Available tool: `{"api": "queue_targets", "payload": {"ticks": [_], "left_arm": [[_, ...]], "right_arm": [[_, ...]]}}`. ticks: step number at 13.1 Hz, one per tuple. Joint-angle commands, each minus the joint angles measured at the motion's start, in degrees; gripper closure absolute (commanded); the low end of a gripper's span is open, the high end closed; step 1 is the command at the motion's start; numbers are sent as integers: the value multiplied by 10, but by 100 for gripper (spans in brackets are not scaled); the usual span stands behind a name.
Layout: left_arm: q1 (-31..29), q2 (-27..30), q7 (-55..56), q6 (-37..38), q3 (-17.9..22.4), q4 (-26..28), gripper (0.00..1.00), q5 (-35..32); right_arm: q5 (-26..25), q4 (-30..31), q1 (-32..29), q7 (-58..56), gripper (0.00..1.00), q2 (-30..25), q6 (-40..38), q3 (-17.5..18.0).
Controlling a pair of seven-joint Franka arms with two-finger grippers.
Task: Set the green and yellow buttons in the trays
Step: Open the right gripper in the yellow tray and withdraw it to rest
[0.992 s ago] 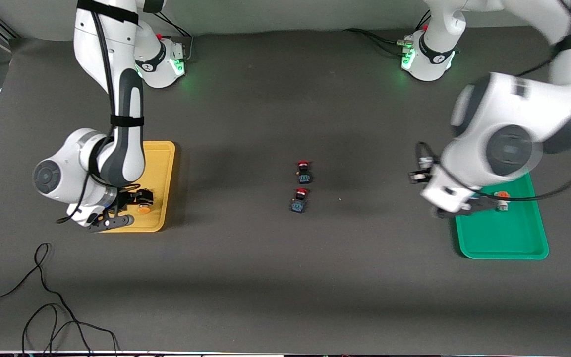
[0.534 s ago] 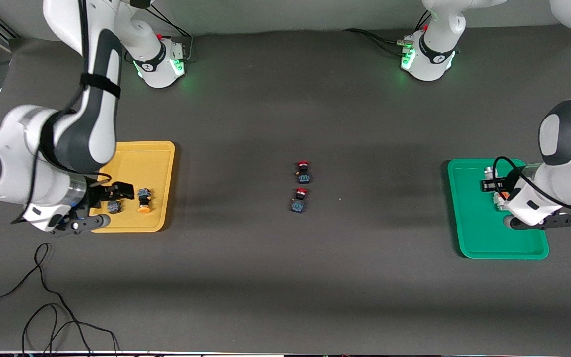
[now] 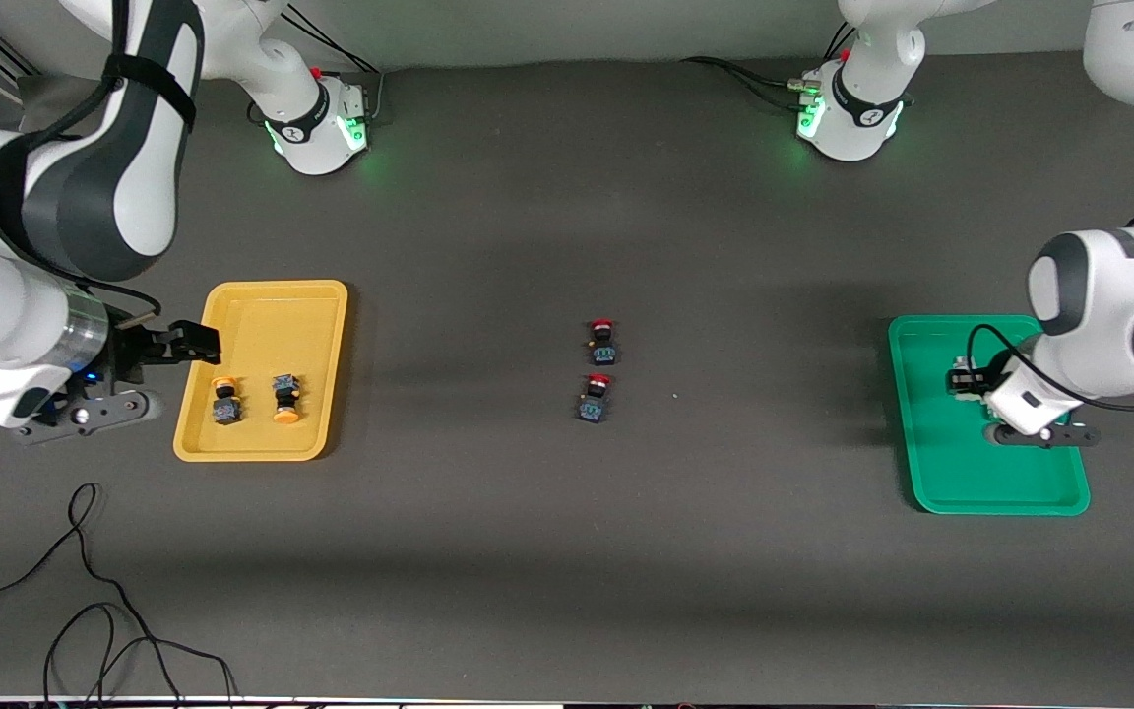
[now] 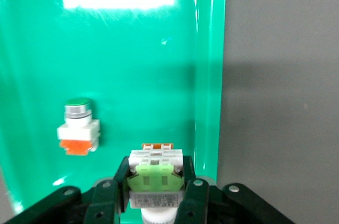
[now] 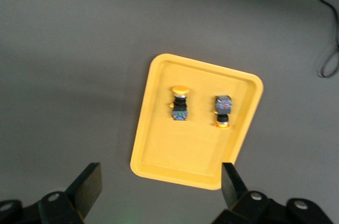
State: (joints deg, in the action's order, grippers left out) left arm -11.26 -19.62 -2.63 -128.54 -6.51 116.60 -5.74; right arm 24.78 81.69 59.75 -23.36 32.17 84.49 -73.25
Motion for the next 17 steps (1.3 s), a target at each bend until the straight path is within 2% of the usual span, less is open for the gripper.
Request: {"api": "queue_targets", "payload": {"ticks": [1, 2, 3, 5, 9, 10, 12, 14, 17], "left_arm": [[-17, 19, -7, -103, -5, 90, 100, -14], [-23, 11, -8, -148, -5, 109, 100, -15], [-24, -1, -11, -197, -5, 131, 100, -15], [-24, -21, -13, -246, -3, 144, 100, -15], [-24, -24, -23, -247, -2, 144, 100, -15], [-27, -24, -28, -247, -1, 143, 100, -15], [-41, -26, -52, -248, -1, 138, 100, -14], [-61, -31, -79, -248, -1, 130, 100, -15], [-61, -38, -84, -248, -2, 125, 100, -15]], "right_arm": [[-78, 3, -3, 76, 0, -76, -3, 58], [-112, 6, -17, 107, 0, -105, -2, 91], [-141, 9, -45, 128, 0, -134, 0, 140], [-200, 23, -140, 161, 0, -192, 1, 268], [-257, 72, -349, 191, 0, -277, 7, 497], [-261, 90, -415, 192, 0, -293, 15, 564], [-261, 120, -535, 192, 0, -321, 32, 672], [-261, 120, -611, 193, 0, -324, 34, 735], [-262, 112, -615, 193, 0, -320, 37, 736]]}}
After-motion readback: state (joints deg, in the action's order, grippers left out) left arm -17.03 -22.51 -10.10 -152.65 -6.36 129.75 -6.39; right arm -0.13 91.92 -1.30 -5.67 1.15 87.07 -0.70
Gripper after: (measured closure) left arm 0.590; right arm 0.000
